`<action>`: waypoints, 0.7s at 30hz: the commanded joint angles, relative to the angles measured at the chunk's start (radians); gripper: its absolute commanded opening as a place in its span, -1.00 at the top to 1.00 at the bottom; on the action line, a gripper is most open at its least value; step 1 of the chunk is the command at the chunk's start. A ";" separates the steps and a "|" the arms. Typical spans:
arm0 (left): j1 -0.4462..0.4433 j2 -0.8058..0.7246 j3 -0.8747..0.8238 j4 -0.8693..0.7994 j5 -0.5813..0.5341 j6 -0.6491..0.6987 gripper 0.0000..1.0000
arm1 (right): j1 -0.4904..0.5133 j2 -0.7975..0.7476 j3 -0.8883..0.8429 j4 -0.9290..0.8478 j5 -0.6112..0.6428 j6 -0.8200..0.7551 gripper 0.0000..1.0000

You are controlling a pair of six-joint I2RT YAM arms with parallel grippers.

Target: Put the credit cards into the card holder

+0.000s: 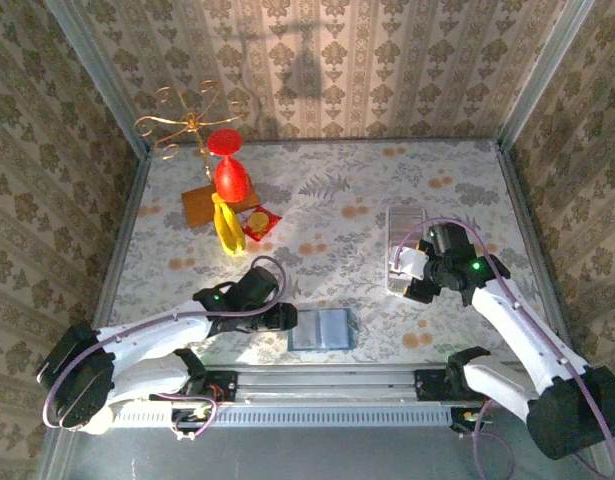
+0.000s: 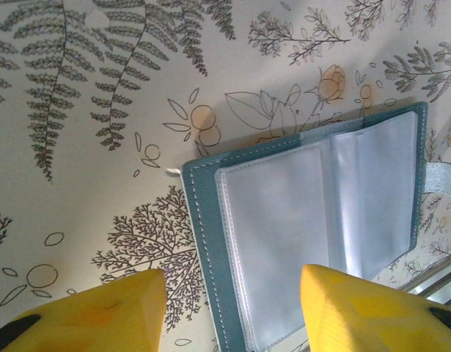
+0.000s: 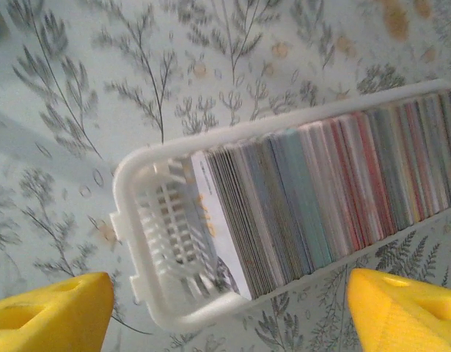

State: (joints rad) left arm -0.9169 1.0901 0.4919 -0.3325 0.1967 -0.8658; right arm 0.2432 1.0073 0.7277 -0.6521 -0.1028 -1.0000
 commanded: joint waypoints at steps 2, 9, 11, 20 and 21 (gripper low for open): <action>-0.001 -0.014 0.033 -0.037 -0.014 0.029 -0.07 | -0.021 0.055 -0.026 0.110 0.022 -0.158 -0.69; 0.024 -0.034 0.016 -0.033 0.010 0.024 -0.07 | -0.038 0.178 -0.004 0.203 -0.004 -0.232 -0.71; 0.032 -0.040 0.006 -0.031 0.013 0.017 -0.07 | -0.038 0.203 0.003 0.201 -0.012 -0.258 -0.71; 0.063 -0.098 -0.040 -0.029 0.017 -0.015 -0.07 | -0.038 0.259 -0.015 0.253 -0.016 -0.330 -0.76; 0.069 -0.105 -0.044 -0.029 0.018 -0.017 -0.07 | -0.039 0.267 -0.017 0.268 -0.005 -0.330 -0.75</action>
State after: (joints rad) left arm -0.8616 1.0088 0.4667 -0.3485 0.2062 -0.8669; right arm 0.2092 1.2491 0.7067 -0.4263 -0.1078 -1.2922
